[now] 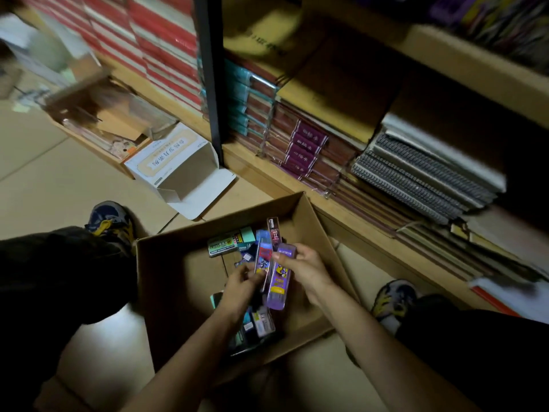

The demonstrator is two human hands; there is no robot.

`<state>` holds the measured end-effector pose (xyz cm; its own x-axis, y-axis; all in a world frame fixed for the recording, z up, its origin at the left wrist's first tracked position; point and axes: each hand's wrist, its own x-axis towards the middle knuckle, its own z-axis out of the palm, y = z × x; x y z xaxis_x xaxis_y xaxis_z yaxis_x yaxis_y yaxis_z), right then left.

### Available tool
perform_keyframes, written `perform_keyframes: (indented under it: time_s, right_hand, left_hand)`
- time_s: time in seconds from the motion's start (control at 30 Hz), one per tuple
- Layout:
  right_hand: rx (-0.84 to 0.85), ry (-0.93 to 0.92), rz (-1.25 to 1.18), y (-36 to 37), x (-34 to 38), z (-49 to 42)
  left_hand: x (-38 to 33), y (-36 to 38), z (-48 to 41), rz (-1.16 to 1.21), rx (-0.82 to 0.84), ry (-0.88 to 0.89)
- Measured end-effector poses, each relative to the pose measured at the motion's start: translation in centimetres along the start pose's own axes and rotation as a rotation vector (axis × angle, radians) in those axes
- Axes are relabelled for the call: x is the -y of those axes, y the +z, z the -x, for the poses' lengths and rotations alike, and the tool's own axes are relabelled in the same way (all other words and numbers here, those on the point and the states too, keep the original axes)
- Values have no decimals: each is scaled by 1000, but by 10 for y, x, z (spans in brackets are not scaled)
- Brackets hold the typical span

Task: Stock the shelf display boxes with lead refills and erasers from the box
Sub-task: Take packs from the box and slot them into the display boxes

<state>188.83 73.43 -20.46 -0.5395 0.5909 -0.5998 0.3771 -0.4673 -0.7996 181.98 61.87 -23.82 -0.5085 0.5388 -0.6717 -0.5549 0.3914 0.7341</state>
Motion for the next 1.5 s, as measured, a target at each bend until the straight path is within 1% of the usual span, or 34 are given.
perform_keyframes:
  time_s: [0.07,0.17,0.3,0.4,0.47,0.57,0.6,0.67,0.73,0.8,0.87,0.93,1.07,1.17,1.27,1.4,1.5]
  right_hand:
    - [13,-55,-1,0,18,13]
    - [28,-110,-21,-4,45,32]
    - [59,-234,-37,-6,86,54]
    - [51,-345,-7,-7,116,68]
    - [32,-410,45,-9,134,77]
    - [42,-479,121,-14,158,91]
    - [51,-492,167,-16,165,96]
    - [79,-523,315,-22,181,106]
    - [119,-537,375,-29,199,114]
    - [137,-548,326,-33,218,122]
    - [103,-581,254,-37,238,129]
    - [63,-622,125,-41,259,135]
    - [-38,-701,-165,-46,294,134]
    - [-89,-724,-286,-39,300,127]
    - [-84,-691,-305,-28,296,120]
    - [-71,-668,-152,-16,288,115]
    - [-7,-644,-103,-13,280,114]
  left_hand:
    - [-20,10,7,63,66,11]
    - [-56,21,22,140,141,100]
    - [-107,32,46,104,237,255]
    - [-141,38,66,14,277,363]
    - [-160,40,78,-11,340,367]
    - [-185,39,91,32,399,280]
    - [-193,39,95,28,410,278]
    - [-210,37,101,-5,439,339]
    - [-228,36,106,-36,428,438]
    - [-245,35,109,-62,426,524]
    - [-258,35,111,-43,444,577]
    - [-267,35,109,7,440,584]
    - [-283,44,102,175,434,529]
    - [-294,57,104,234,472,580]
    - [-302,63,106,244,494,677]
    - [-309,57,106,176,450,801]
    - [-312,49,104,114,405,840]
